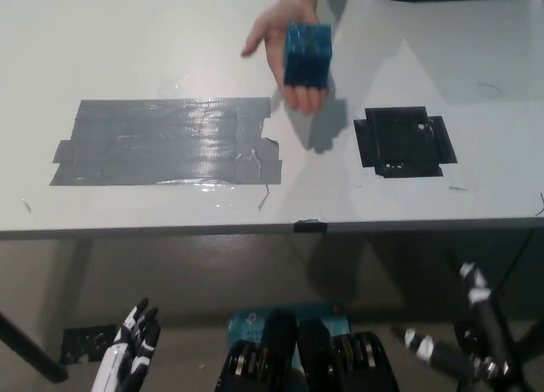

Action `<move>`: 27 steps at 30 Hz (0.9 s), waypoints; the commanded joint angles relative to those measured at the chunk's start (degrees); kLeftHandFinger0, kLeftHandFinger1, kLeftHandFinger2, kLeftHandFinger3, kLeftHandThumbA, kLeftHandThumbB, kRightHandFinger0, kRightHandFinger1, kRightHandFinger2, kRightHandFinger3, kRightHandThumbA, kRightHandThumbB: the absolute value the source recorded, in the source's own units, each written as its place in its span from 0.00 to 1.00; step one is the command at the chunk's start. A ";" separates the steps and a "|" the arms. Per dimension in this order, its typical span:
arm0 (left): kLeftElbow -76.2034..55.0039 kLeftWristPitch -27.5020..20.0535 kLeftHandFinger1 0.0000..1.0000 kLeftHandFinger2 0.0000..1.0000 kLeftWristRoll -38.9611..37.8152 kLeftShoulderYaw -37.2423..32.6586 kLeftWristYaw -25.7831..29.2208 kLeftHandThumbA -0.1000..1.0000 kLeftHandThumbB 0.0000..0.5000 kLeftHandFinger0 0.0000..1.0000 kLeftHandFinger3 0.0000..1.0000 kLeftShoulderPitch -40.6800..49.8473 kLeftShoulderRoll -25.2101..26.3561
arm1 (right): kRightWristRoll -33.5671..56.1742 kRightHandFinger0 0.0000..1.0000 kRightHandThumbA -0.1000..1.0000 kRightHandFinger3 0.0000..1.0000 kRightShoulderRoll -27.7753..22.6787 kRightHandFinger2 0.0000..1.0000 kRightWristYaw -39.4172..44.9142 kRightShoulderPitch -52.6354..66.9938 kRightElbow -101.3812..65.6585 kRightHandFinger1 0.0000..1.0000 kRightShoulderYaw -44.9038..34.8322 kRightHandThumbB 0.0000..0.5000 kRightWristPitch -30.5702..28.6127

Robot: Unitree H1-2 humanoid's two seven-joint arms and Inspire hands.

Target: A person hands a rubik's cube to the robot and rhe robot picks it up with its right hand and places it on the black spot on the desk infron tof it

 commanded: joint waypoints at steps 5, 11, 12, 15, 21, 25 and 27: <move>-3.35 2.71 1.00 1.00 0.75 -0.68 -0.30 0.85 0.25 1.00 1.00 -5.12 -0.60 | 0.78 1.00 0.93 1.00 -3.06 1.00 4.23 -18.64 -4.44 1.00 -2.62 0.56 14.33; -1.09 1.85 1.00 1.00 0.26 0.06 -0.32 0.84 0.20 1.00 1.00 -5.58 0.17 | 3.26 1.00 0.98 1.00 -5.92 1.00 6.87 -34.08 8.15 1.00 -2.73 0.77 17.07; -0.90 1.86 1.00 1.00 0.29 0.02 -0.38 0.85 0.21 1.00 1.00 -5.59 0.20 | 4.18 1.00 0.98 1.00 -6.33 1.00 7.57 -35.95 10.19 1.00 -2.80 0.77 16.93; -0.72 1.58 1.00 1.00 -0.12 -0.13 -0.75 0.84 0.24 1.00 1.00 -5.61 0.15 | 6.82 1.00 0.91 1.00 -7.57 1.00 10.60 -43.39 20.99 1.00 -2.41 0.85 15.00; -0.64 1.59 1.00 1.00 -0.06 -0.78 -1.41 0.83 0.26 1.00 1.00 -5.99 0.23 | 7.51 1.00 0.91 1.00 -9.07 1.00 14.35 -52.88 36.84 1.00 -0.85 1.00 12.53; -0.95 2.13 1.00 1.00 0.39 -1.23 -1.76 0.84 0.31 1.00 1.00 -5.84 0.30 | 7.45 1.00 0.85 1.00 -8.49 1.00 15.65 -57.96 46.17 1.00 0.45 1.00 10.39; -0.58 1.48 1.00 1.00 1.05 -1.54 -1.66 0.86 0.31 1.00 1.00 -5.87 0.33 | 6.77 1.00 0.84 1.00 -8.25 1.00 16.56 -59.84 48.85 1.00 1.79 1.00 10.39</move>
